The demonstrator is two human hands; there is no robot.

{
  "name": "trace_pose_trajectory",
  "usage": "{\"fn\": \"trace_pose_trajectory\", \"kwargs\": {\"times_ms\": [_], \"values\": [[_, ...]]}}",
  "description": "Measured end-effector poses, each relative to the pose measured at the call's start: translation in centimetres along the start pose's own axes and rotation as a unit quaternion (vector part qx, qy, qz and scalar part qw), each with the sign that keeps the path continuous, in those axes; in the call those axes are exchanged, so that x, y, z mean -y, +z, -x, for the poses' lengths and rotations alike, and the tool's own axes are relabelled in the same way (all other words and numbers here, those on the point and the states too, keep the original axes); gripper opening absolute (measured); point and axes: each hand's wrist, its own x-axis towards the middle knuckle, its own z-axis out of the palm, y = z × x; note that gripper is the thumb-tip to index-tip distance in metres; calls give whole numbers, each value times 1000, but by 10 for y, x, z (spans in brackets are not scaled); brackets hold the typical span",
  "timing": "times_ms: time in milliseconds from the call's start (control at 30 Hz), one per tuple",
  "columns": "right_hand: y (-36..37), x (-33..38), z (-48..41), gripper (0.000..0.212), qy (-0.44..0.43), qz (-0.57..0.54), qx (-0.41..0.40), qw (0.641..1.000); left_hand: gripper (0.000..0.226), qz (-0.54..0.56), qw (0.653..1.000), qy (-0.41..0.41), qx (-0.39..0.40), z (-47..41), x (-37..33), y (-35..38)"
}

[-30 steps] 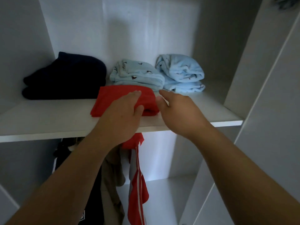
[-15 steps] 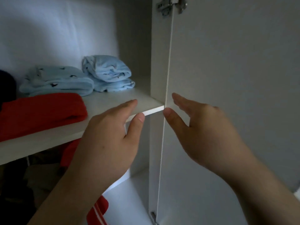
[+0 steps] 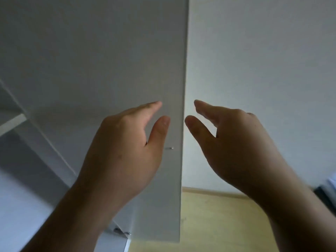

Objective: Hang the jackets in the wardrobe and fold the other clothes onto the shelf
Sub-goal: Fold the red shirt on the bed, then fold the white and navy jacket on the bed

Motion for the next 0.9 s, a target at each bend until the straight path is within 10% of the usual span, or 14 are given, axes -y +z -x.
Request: {"fn": "trace_pose_trajectory", "kwargs": {"times_ms": [900], "values": [[-401,-481,257,45,427,165,-182,870,47,189,876,333,293,52,-565,420]]}}
